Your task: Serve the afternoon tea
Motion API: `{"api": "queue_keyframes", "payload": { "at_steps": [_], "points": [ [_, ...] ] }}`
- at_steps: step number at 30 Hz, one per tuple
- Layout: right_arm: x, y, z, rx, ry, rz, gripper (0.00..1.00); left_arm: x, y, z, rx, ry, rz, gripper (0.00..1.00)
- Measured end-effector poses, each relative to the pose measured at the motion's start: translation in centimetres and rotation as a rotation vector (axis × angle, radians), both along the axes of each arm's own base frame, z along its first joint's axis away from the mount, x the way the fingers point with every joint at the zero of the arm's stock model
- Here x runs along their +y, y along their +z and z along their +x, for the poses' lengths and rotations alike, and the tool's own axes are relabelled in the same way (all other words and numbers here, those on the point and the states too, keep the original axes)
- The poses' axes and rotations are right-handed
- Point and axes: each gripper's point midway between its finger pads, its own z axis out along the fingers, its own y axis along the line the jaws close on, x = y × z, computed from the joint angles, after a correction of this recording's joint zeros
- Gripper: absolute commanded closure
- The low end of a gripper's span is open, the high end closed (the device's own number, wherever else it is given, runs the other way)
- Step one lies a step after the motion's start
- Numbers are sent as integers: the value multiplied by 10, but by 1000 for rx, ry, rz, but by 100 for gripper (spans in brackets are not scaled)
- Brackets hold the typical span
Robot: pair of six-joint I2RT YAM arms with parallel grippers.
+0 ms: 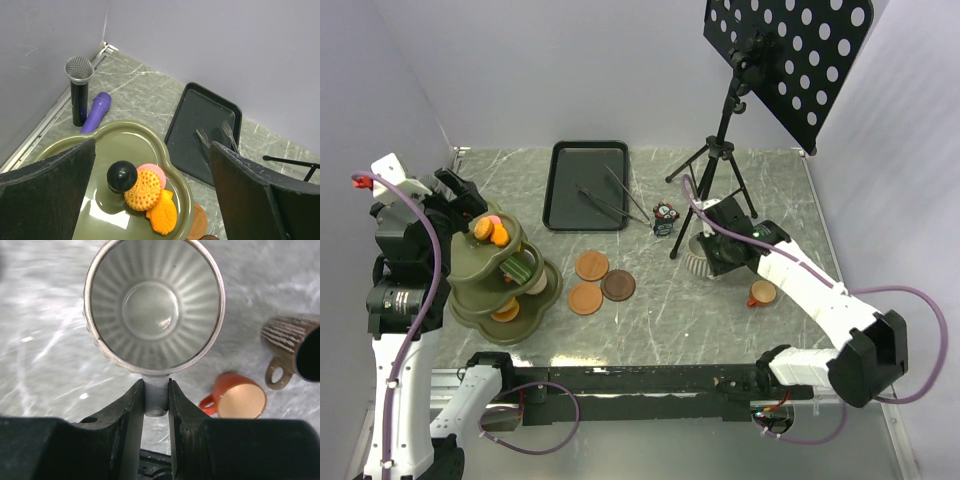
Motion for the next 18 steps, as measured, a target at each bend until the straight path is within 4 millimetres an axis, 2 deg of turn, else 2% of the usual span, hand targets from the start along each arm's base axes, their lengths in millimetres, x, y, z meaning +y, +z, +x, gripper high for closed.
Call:
{"api": "queue_keyframes", "payload": {
  "at_steps": [2,7,8,12,15,18],
  "points": [
    [13,12,-5,-26,49,19,100,0,2,0,-2,-1,7,0],
    [60,49,-10,-91,193,82,100,1,12,-4,-19,-5,30,0],
    [67,53,-9,-97,209,88,100,1,14,-5,-22,-6,37,0],
    [116,74,7,-124,306,117,100,1,17,-10,-33,-15,48,0],
    [152,75,24,-133,373,129,100,0,19,-12,-39,-15,44,0],
    [179,64,36,-111,435,117,100,0,17,-12,-34,-16,41,0]
  ]
}}
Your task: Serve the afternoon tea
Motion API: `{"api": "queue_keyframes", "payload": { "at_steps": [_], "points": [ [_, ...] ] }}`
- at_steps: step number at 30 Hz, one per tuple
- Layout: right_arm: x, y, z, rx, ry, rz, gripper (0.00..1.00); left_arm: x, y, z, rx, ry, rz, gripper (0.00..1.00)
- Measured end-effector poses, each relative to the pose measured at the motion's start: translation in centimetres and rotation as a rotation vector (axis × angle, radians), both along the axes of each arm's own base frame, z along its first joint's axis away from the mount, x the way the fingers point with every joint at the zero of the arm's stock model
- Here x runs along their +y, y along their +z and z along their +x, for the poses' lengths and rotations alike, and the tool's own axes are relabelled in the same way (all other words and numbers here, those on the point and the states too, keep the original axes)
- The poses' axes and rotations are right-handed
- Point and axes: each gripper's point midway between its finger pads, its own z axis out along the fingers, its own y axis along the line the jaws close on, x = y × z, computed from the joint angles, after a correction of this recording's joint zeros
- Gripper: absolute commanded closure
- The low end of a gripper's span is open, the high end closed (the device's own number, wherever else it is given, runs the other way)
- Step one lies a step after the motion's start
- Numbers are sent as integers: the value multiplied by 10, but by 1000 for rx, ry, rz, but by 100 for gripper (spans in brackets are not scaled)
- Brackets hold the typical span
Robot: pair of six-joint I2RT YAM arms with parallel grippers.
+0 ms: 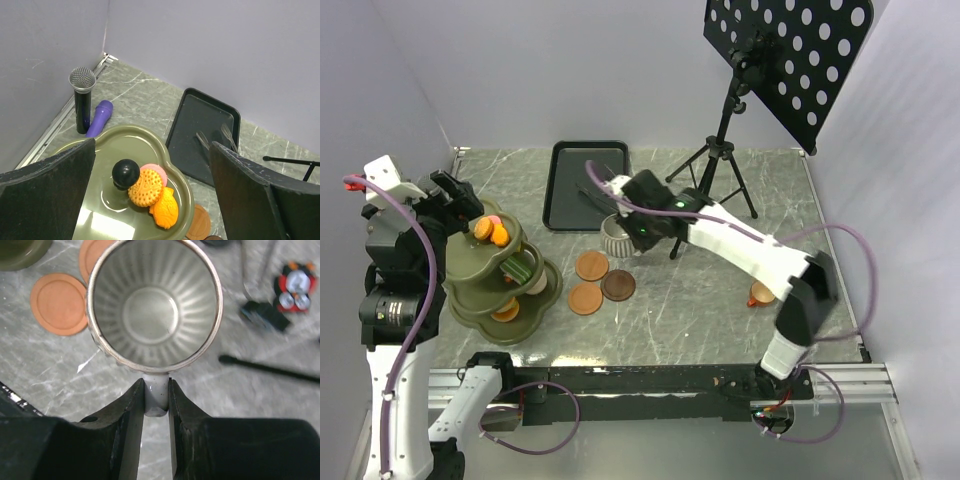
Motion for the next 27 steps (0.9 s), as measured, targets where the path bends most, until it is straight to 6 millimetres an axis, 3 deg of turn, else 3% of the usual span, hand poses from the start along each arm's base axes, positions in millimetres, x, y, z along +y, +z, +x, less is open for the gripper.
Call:
{"api": "queue_keyframes", "payload": {
  "at_steps": [4,13,22,27],
  "points": [
    [29,-24,12,32,84,-32,100,0,-3,-1,12,2,1,0],
    [64,-71,16,75,209,-78,100,1,-5,0,22,3,3,0],
    [97,-73,12,10,273,-13,100,1,-7,4,39,3,4,0],
    [98,-86,10,8,276,-18,100,1,-8,5,46,3,4,0]
  ]
}}
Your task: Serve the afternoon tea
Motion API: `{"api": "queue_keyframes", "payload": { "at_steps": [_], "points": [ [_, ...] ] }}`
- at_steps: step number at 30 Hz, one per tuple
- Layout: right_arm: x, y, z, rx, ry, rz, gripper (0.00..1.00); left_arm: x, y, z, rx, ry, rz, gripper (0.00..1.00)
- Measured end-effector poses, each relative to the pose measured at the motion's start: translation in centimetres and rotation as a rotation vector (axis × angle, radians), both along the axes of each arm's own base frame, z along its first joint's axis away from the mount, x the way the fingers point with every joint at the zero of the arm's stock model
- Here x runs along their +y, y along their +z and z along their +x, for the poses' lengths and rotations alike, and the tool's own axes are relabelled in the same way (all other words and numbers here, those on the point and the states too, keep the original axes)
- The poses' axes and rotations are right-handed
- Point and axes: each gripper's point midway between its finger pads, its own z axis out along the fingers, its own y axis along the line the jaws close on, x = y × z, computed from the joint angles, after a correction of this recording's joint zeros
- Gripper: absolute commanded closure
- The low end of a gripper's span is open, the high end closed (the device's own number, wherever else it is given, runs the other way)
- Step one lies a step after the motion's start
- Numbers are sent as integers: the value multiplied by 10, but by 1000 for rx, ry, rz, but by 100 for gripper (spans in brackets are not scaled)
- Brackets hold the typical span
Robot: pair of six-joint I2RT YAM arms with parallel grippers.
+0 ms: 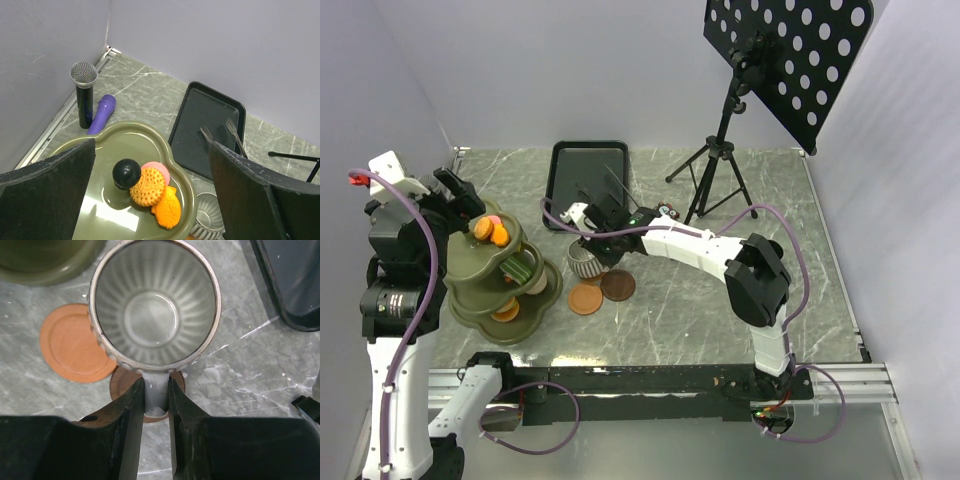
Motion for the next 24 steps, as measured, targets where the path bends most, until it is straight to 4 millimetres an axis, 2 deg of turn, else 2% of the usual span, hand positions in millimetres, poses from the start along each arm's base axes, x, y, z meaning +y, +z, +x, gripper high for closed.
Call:
{"api": "queue_keyframes", "payload": {
  "at_steps": [14,20,24],
  "points": [
    [1,-13,6,-31,-16,7,99,0,0,0,3,0,0,0],
    [0,-14,7,-37,-21,1,66,0,0,0,3,0,0,0],
    [-4,-22,5,-33,-32,-18,38,0,0,0,3,0,0,0]
  ]
}}
